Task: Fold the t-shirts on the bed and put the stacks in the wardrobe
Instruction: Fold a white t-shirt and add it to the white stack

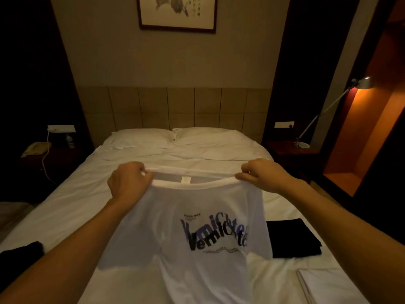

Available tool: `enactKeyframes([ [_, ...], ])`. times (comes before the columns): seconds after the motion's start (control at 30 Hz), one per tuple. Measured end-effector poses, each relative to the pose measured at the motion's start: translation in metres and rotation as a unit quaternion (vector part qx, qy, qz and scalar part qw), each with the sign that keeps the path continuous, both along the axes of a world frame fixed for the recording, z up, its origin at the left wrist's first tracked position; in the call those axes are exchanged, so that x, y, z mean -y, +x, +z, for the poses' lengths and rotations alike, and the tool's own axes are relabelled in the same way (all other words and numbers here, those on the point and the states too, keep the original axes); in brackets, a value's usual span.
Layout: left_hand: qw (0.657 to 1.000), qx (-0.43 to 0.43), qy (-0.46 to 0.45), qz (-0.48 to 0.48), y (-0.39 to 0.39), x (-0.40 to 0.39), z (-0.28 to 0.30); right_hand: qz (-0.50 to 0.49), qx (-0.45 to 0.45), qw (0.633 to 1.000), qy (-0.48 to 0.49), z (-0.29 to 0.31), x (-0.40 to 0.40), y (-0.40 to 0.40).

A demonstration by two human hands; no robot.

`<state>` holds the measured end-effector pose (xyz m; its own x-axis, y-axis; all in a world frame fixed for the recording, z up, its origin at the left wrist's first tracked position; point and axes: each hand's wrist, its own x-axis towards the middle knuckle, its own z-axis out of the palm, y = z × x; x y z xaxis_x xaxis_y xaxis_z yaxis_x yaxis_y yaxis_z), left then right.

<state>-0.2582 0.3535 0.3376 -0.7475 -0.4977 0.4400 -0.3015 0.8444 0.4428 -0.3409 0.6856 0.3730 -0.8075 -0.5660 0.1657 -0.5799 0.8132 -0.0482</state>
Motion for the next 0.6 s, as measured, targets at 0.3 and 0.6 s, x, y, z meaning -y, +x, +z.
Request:
enactKeyframes([
  [0.3,0.967,-0.125,0.188,-0.117,0.014,-0.022,0.035,-0.166,0.017,0.986,-0.004,-0.007,0.024,-0.008],
  [0.6,0.905,-0.138,0.374,-0.151,0.049,0.018,0.051,-0.059,0.139,0.875,-0.46,0.048,0.02,0.047],
])
